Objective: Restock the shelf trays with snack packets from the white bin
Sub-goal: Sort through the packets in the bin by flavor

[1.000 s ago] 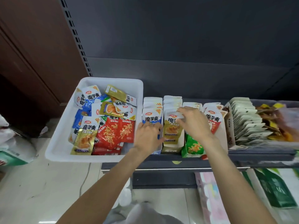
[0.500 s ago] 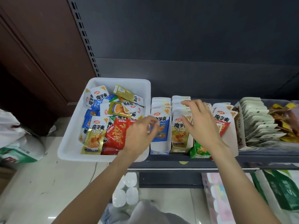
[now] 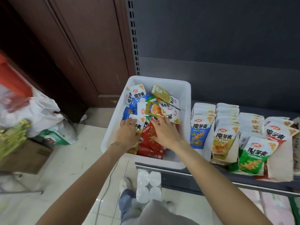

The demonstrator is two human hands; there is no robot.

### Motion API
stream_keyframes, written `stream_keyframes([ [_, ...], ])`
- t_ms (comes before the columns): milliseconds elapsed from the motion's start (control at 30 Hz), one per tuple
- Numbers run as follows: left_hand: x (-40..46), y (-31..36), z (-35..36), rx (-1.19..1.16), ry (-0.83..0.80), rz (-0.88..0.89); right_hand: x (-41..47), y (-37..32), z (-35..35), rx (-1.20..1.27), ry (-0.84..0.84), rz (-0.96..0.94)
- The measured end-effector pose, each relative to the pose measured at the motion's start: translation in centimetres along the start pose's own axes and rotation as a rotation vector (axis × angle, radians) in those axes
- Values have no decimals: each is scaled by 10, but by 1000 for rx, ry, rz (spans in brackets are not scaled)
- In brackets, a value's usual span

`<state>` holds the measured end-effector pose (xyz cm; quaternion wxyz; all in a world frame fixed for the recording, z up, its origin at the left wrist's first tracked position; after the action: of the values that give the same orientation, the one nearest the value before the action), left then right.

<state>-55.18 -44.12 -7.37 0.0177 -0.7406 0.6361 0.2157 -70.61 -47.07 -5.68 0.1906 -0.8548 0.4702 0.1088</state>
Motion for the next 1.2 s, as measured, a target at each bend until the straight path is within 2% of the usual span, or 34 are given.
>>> stream_keyframes([
  [100,13,2,9,176,-78,-53,11,1,17,-4,-79,74],
  [200,18,3,7,303,-52,-30,13,4,24,10,-66,74],
  [333,24,1,6,347,-26,22,13,5,24,51,-56,86],
  [500,38,2,-5,433,-105,10,13,6,25,88,-81,95],
  [600,41,4,-19,387,-56,51,14,7,25,105,-91,91],
  [667,36,4,-24,226,14,102,15,9,27,117,-106,90],
  [767,23,-1,-36,-175,73,189,12,9,23,223,-91,77],
  [833,9,-1,-51,-471,99,231,2,4,11,532,70,36],
  [933,-21,18,-73,-901,149,306,-31,-9,-14,1171,243,-61],
  [1000,-41,41,-82,-1100,167,366,-53,-11,-23,1348,295,-143],
  [1067,-58,67,-87,-1213,157,417,-76,-5,-32,1292,417,-204],
  [1200,-83,122,-82,-1310,55,565,-125,38,-50,853,747,-117],
])
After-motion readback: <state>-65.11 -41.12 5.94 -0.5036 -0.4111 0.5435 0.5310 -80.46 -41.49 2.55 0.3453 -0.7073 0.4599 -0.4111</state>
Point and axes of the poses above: each hand's wrist, its own x-axis towards the middle knuckle, its own z-axis out of the palm, y = z × x, the point moved 2 cm from there along x, towards the middle knuckle, and after that the axes turned 10 degrees about -y, right-handed, at the moved point
